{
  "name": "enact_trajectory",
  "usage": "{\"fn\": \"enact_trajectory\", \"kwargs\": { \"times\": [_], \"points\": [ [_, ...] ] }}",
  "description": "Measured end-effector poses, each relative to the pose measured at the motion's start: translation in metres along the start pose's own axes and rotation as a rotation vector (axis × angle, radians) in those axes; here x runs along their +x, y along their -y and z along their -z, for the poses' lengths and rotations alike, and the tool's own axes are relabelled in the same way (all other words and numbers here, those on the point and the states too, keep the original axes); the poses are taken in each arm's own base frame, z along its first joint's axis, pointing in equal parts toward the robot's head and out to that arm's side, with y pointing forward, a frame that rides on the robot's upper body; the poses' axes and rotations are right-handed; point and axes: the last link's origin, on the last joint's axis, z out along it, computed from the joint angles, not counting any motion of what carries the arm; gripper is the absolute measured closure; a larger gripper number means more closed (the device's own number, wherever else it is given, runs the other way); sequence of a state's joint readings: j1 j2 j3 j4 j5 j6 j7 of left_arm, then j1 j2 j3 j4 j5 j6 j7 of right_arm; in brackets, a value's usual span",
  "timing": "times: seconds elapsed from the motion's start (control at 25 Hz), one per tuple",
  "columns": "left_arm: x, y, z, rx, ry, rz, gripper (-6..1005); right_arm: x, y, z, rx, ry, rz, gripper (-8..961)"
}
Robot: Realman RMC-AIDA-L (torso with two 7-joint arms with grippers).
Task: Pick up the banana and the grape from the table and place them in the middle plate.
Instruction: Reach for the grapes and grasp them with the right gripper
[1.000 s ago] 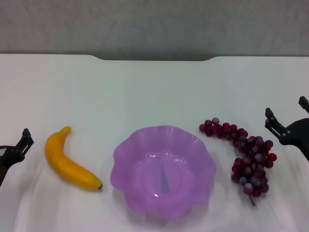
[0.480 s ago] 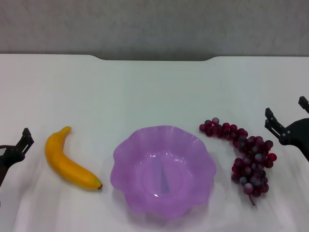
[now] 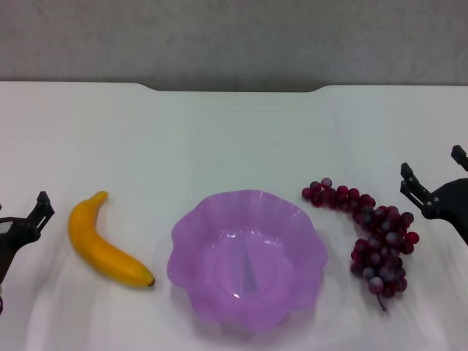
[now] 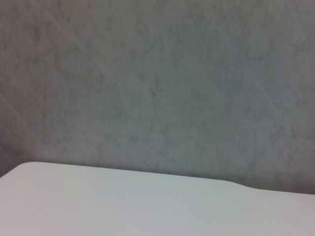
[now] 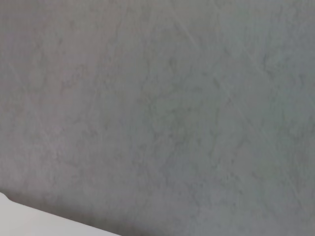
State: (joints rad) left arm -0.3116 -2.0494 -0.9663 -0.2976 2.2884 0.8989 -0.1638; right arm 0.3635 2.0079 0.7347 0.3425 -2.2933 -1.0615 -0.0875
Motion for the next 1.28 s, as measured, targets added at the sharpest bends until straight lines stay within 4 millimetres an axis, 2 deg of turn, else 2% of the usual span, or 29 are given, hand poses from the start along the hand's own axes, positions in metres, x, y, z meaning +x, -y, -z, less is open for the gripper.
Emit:
{"fn": "enact_trajectory", "kwargs": {
  "times": [0.44, 0.64, 0.88, 1.0, 1.28],
  "points": [
    [0.000, -0.001, 0.000, 0.000, 0.000, 0.002, 92, 0.000, -0.001, 0.000, -0.003, 0.002, -0.001, 47],
    [-0.002, 0.001, 0.002, 0.003, 0.006, 0.000, 92, -0.008, -0.015, -0.005, -0.019, 0.008, 0.021, 49],
    [-0.003, 0.004, 0.004, 0.011, 0.011, -0.003, 92, -0.044, -0.042, -0.015, 0.003, -0.064, 0.141, 55],
    [-0.004, 0.004, 0.004, 0.012, 0.015, -0.001, 92, -0.063, -0.051, -0.021, -0.046, -0.103, 0.126, 59],
    [-0.004, 0.003, 0.004, 0.009, 0.017, -0.005, 92, -0.090, -0.044, -0.033, -0.165, -0.251, -0.012, 66]
  ]
}}
